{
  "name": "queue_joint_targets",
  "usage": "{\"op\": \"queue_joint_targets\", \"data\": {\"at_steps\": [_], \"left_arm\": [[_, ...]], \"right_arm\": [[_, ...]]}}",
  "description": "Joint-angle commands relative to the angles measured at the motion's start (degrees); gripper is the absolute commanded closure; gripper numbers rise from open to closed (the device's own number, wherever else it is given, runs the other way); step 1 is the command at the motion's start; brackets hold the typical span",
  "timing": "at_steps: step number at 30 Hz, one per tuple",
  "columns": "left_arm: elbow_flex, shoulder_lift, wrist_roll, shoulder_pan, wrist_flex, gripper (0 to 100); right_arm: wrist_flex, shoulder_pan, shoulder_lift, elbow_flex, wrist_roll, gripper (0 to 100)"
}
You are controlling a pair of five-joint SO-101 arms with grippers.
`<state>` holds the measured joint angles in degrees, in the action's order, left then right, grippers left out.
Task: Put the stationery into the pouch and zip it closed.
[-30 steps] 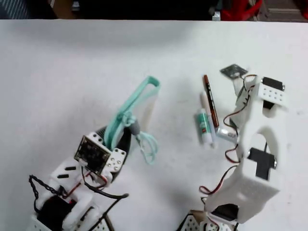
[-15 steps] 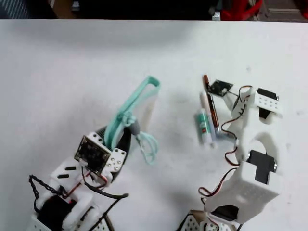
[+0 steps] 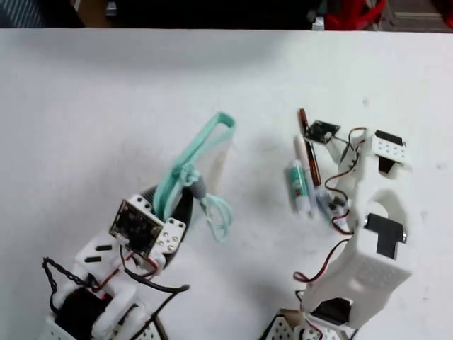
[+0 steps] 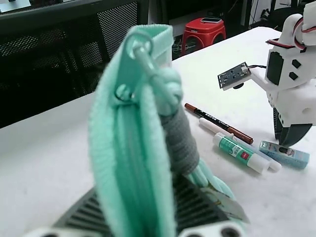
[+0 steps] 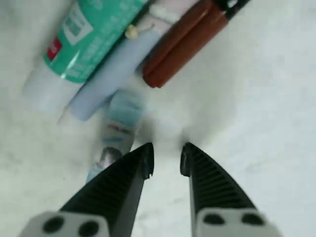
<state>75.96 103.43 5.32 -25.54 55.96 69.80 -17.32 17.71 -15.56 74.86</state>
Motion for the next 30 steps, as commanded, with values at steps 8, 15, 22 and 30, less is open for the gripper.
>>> {"op": "queue_joint_targets", "data": {"at_steps": [8,15,22,30], "left_arm": [[0.35,-0.92,0.35,0.4,-0.44,98],[0.35,-0.92,0.18,0.13,-0.44,98],[0.44,-0.92,0.18,0.31,-0.26,98],[0.44,-0.92,0.09,0.04,-0.35,98]], "right_arm": [[9.71,0.84,-24.4,-10.81,0.09,90.7],[-3.91,3.12,-41.54,-30.86,-23.91,84.7],[-10.77,9.98,-37.67,-34.02,-33.32,71.5],[-18.07,12.18,-27.65,-32.97,-42.46,71.5]]}}
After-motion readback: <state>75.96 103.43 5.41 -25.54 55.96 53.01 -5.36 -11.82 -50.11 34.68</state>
